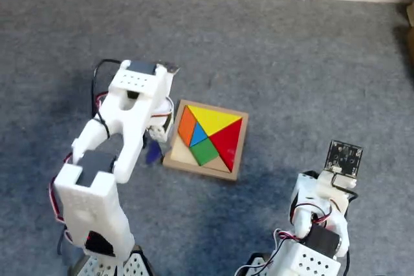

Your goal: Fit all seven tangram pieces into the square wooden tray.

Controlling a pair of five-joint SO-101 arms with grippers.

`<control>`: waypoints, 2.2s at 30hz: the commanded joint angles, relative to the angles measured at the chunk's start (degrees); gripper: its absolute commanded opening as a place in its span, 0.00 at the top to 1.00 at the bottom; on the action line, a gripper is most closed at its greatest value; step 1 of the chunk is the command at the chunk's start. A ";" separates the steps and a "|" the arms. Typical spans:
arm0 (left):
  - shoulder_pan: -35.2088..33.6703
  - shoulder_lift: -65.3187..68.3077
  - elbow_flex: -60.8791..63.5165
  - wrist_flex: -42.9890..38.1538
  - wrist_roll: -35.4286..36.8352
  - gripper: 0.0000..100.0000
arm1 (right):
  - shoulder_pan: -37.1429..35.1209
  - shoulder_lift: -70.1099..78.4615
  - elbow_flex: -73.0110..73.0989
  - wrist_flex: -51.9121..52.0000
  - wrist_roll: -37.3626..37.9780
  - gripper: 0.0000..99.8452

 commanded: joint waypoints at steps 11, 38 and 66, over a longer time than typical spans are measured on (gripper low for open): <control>3.91 8.75 -6.46 -2.46 1.14 0.82 | 0.31 -0.84 5.41 -1.10 0.00 0.99; -9.63 9.01 -22.55 -3.52 4.48 0.82 | 0.40 -0.84 5.41 -1.10 0.00 0.99; -10.24 9.01 -20.44 0.97 11.96 0.68 | 0.57 -0.84 5.41 -1.19 0.00 0.99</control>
